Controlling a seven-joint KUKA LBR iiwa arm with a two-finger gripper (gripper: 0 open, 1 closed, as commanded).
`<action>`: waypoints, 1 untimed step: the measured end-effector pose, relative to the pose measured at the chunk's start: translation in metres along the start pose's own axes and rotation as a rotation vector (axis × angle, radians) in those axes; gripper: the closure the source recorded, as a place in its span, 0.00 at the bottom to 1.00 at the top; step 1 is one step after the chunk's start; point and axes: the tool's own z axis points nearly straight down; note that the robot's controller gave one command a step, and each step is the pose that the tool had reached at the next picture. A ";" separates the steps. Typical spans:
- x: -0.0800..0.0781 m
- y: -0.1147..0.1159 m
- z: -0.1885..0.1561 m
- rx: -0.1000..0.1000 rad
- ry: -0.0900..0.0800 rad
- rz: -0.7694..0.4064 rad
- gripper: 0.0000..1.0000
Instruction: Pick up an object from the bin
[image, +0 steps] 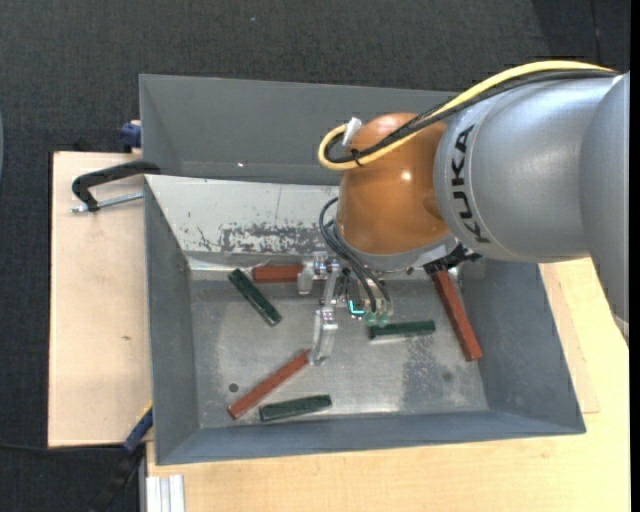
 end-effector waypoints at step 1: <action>-0.002 0.000 -0.004 -0.001 -0.008 0.001 0.00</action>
Offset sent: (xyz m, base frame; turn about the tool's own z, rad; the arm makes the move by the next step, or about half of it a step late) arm -0.0235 0.0646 -0.0900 -0.0609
